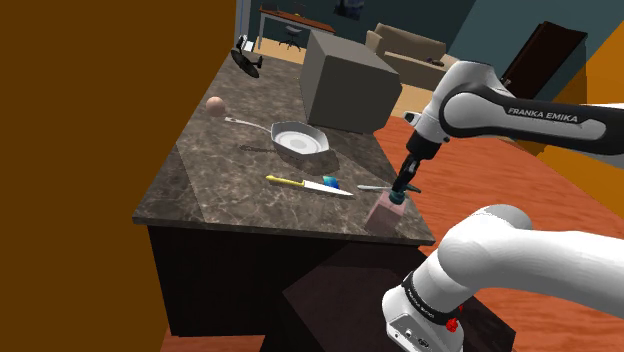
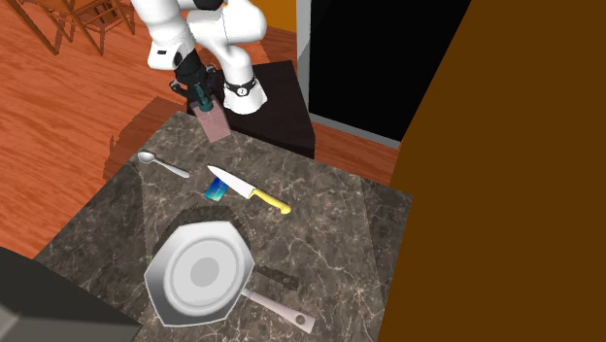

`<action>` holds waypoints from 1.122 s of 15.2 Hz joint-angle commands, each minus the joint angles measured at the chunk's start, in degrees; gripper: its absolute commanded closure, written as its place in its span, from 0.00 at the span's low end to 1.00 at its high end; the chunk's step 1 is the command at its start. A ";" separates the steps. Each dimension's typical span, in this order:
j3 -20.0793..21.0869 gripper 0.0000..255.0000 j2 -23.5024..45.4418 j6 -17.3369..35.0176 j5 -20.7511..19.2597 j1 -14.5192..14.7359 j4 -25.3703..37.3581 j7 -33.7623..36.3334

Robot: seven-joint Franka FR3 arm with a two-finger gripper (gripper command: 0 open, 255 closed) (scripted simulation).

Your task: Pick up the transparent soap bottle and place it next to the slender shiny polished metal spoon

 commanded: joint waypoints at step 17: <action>1.51 0.00 -0.81 -7.21 1.59 0.75 6.56 -0.11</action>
